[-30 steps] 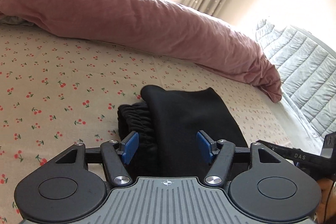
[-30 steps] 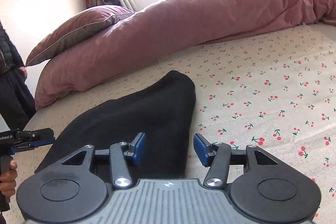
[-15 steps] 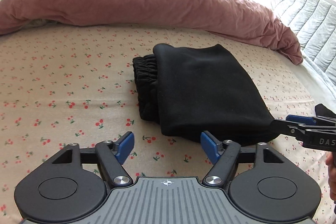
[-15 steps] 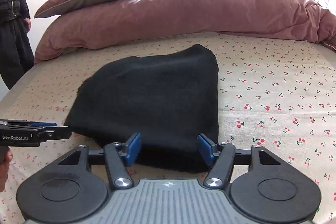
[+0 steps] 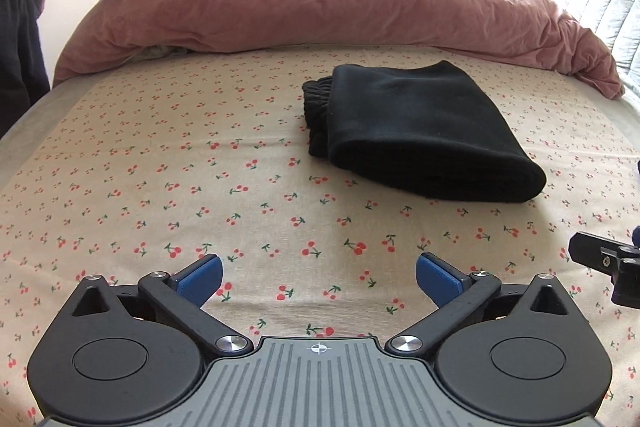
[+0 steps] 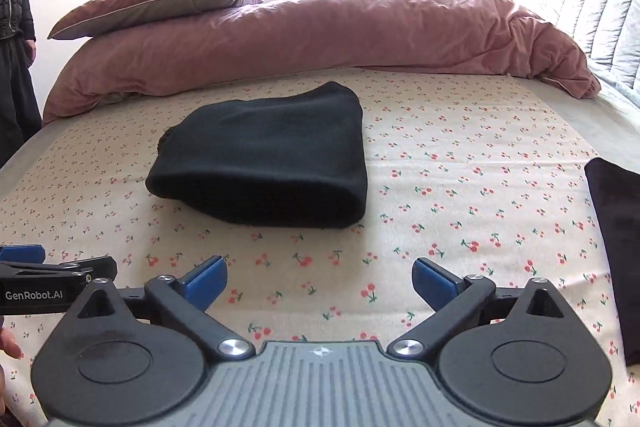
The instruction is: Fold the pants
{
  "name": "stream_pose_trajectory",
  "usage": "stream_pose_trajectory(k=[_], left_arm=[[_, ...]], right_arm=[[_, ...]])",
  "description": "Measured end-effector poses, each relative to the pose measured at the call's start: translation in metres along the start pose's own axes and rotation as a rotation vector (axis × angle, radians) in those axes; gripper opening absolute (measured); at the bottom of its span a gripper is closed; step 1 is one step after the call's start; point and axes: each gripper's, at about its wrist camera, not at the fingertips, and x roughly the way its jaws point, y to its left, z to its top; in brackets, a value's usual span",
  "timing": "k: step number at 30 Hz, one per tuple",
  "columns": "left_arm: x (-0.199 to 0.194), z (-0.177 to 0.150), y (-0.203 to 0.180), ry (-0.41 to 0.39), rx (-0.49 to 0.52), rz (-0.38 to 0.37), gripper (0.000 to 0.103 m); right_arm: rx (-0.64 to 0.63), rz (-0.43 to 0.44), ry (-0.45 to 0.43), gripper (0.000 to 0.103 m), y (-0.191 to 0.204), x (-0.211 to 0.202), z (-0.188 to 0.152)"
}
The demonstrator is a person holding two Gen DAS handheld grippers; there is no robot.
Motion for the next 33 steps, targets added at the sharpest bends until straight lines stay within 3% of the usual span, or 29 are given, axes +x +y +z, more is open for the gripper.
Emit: stream_pose_trajectory(k=[7, 33], left_arm=[[0.003, -0.009, 0.002, -0.013, 0.002, 0.029, 0.103], [0.012, -0.016, -0.002, 0.026, 0.022, 0.021, 0.103]], right_arm=[[-0.030, -0.088, -0.039, 0.100, 0.006, 0.004, -0.005], [-0.047, -0.066, 0.013, 0.101, 0.016, 0.015, -0.010]])
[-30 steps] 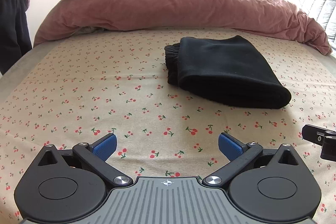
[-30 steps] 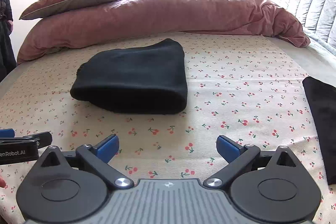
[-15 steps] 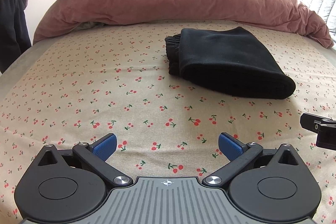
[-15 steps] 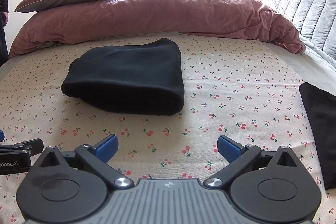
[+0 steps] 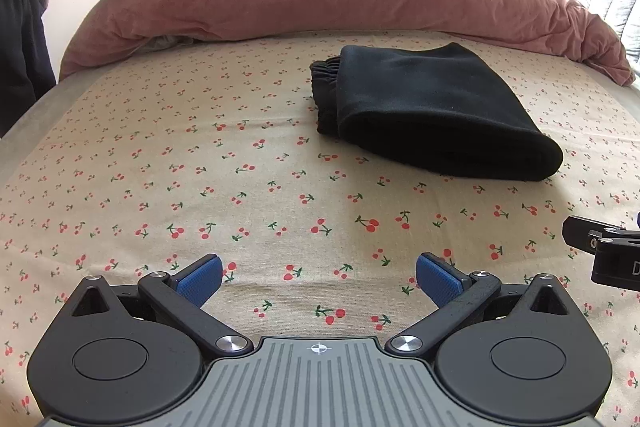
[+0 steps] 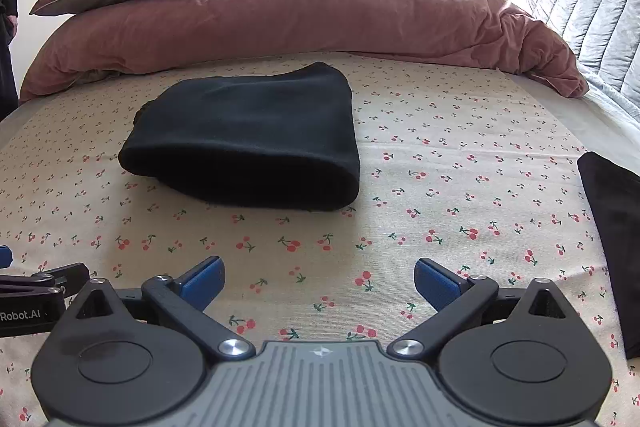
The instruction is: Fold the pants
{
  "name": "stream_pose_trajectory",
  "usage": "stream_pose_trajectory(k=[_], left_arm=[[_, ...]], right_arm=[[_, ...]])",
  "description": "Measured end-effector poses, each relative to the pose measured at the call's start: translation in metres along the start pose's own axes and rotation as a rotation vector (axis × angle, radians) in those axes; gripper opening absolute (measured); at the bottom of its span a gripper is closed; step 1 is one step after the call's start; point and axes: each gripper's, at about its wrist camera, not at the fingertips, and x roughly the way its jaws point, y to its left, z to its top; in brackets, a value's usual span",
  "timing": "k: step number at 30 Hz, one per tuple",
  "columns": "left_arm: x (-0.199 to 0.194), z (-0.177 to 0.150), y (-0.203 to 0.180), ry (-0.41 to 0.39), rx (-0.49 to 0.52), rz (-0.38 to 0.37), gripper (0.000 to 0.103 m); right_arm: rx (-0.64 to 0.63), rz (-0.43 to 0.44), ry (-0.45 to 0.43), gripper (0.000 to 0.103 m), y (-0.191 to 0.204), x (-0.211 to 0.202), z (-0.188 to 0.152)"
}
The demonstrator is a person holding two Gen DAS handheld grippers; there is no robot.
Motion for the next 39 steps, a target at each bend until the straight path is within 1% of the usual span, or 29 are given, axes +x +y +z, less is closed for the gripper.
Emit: stream_pose_trajectory(k=[39], left_arm=[[0.0014, -0.0018, -0.0004, 0.008, 0.003, -0.005, 0.103]], right_arm=[[-0.003, 0.013, 0.019, 0.101, 0.0017, 0.0050, -0.0012]])
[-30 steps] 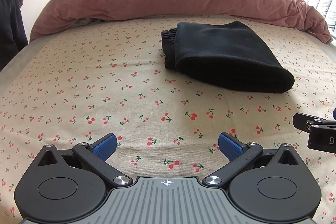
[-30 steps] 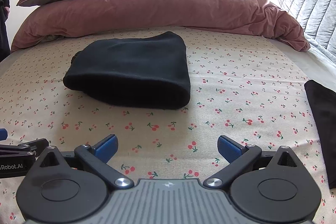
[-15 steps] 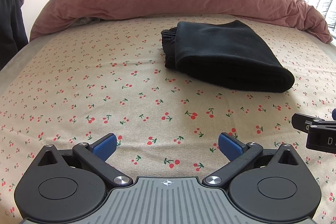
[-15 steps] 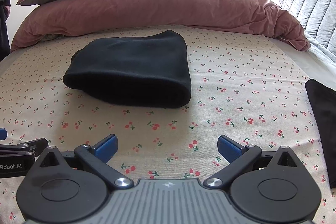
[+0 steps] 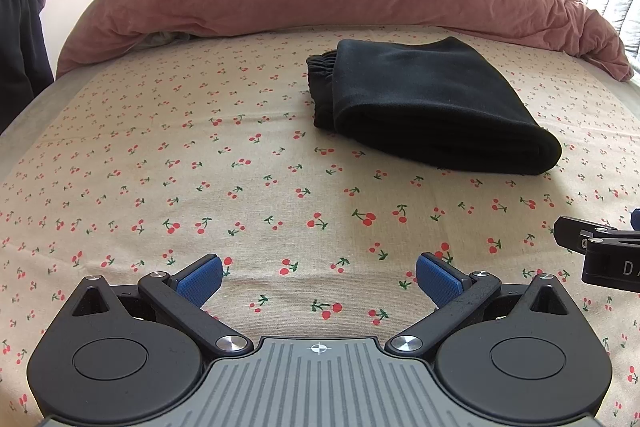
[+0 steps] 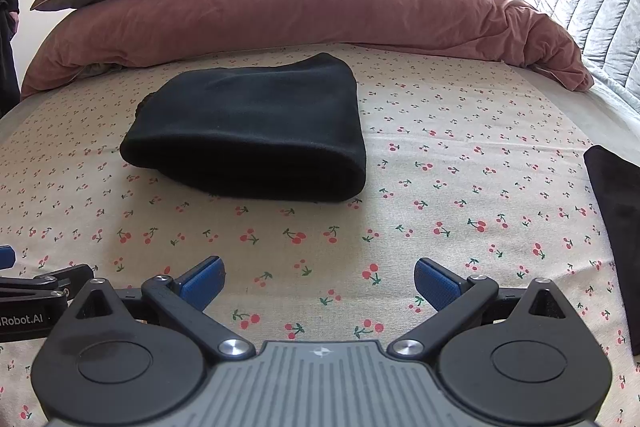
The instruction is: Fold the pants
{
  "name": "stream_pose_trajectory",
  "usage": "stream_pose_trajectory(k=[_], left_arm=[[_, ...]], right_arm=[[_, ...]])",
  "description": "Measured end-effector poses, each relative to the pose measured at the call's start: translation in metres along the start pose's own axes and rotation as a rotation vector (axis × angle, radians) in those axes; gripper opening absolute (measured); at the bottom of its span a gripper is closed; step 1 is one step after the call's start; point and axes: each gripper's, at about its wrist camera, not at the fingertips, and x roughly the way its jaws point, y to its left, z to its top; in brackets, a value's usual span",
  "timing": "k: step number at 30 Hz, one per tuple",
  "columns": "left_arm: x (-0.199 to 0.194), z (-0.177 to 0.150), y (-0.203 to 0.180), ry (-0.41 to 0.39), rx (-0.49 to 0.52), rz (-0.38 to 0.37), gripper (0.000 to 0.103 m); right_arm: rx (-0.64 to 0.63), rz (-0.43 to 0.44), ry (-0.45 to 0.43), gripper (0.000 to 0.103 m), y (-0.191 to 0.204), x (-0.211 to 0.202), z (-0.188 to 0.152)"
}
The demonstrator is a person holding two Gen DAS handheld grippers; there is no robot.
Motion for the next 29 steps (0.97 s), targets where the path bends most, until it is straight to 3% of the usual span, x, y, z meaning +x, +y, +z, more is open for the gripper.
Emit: stream_pose_trajectory(k=[29], left_arm=[[0.0027, -0.0001, 0.0003, 0.016, -0.001, -0.008, 0.103]], right_arm=[[0.042, 0.006, 0.013, 0.101, -0.0035, 0.0069, 0.0011]])
